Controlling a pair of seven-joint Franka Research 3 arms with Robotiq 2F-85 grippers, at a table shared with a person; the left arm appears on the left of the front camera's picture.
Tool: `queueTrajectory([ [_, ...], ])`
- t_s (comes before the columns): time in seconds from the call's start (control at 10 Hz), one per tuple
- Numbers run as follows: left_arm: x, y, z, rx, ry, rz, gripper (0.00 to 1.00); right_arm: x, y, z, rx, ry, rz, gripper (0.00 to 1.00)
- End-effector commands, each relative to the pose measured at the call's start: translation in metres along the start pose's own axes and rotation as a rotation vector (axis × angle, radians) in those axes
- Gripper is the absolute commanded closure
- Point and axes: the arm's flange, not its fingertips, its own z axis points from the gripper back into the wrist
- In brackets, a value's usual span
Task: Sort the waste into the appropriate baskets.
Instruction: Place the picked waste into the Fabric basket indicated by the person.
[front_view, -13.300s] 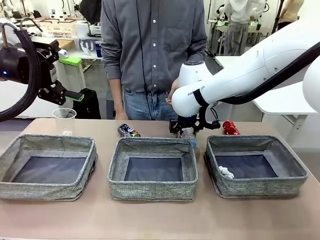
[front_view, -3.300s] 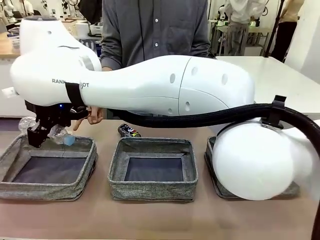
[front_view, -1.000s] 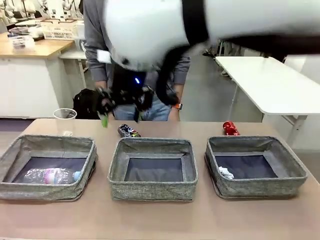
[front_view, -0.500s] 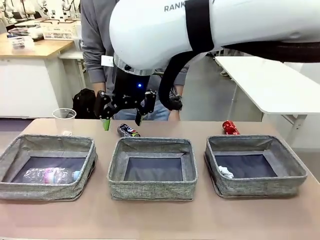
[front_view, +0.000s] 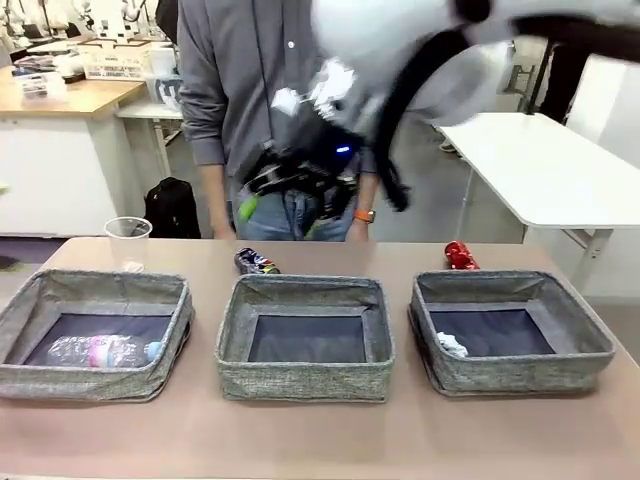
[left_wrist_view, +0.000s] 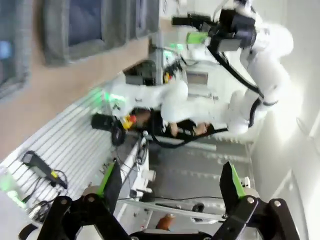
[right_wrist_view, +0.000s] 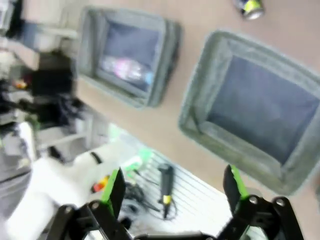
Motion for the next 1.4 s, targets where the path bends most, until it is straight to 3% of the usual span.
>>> queueTrajectory([
  [0.0,0.028,0.004,-0.027,-0.073,0.041,-0.018,0.0,-0.067,-0.071,0.025,0.326,-0.101,-0.026,0.0],
  [0.2,0.044,0.013,-0.057,-0.208,-0.018,-0.027,0.0,-0.105,-0.129,0.046,0.568,-0.065,-0.007,0.0],
  [0.3,0.047,0.018,-0.068,-0.258,-0.007,-0.029,0.0,-0.119,-0.159,0.053,0.628,-0.082,-0.08,0.0],
  [0.6,0.053,0.032,-0.086,-0.257,0.061,-0.015,0.0,-0.15,-0.226,0.056,0.795,-0.108,-0.128,0.0],
  [0.8,0.056,0.035,-0.087,-0.257,0.052,-0.002,0.0,-0.157,-0.232,0.051,0.796,-0.134,-0.118,0.0],
  [0.9,0.056,0.037,-0.086,-0.174,0.071,0.016,0.0,-0.127,-0.225,0.072,0.786,-0.106,-0.161,0.0],
  [1.0,0.055,0.035,-0.088,-0.253,0.052,0.02,0.0,-0.127,-0.225,0.072,0.786,-0.106,-0.161,0.0],
  [1.3,0.055,0.035,-0.088,-0.253,0.052,0.02,0.0,-0.127,-0.225,0.072,0.786,-0.106,-0.161,0.0],
])
